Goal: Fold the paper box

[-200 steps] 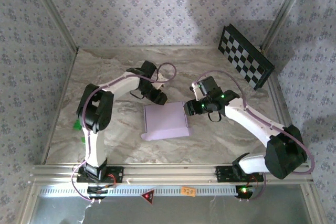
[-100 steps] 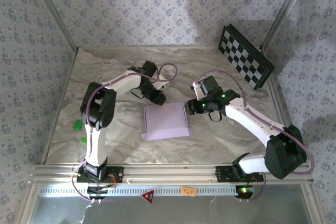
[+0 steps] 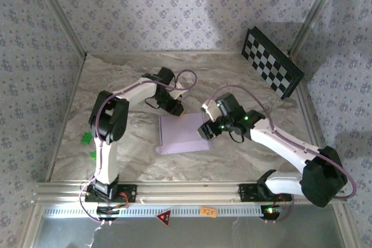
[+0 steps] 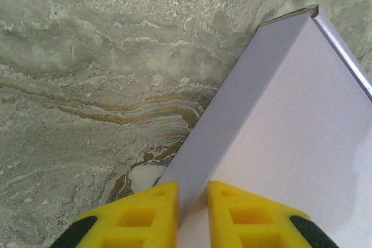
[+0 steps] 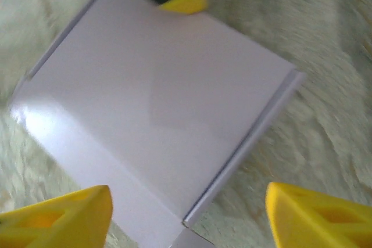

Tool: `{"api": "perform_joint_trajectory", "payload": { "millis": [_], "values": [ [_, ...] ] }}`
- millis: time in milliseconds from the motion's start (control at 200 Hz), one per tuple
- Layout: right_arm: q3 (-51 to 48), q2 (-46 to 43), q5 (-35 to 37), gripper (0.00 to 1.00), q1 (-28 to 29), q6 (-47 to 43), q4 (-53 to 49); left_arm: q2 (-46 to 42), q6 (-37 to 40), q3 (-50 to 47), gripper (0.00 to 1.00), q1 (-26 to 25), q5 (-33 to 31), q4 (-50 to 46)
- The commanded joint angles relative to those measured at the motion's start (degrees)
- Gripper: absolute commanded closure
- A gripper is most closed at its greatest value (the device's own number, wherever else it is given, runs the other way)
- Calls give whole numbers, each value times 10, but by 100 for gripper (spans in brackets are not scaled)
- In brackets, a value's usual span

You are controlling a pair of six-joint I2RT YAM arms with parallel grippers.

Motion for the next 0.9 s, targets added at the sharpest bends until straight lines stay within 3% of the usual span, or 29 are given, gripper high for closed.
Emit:
{"api": "perform_joint_trajectory", "payload": {
  "millis": [0, 150, 290, 505, 895],
  "values": [
    [-12, -10, -9, 21, 55, -176, 16, 22, 11, 13, 80, 3, -18, -14],
    [-9, 25, 31, 12, 126, -308, 2, 31, 11, 25, 82, 3, -22, -23],
    [6, 70, 55, 9, 158, -371, 4, 35, 12, 31, 82, 3, -23, -25],
    [20, 113, 77, 7, 166, -427, 47, 44, 14, 39, 82, 3, -24, -29],
    [78, 150, 92, 9, 154, -477, 26, 61, 15, 57, 82, 8, -26, -40]
  ]
}}
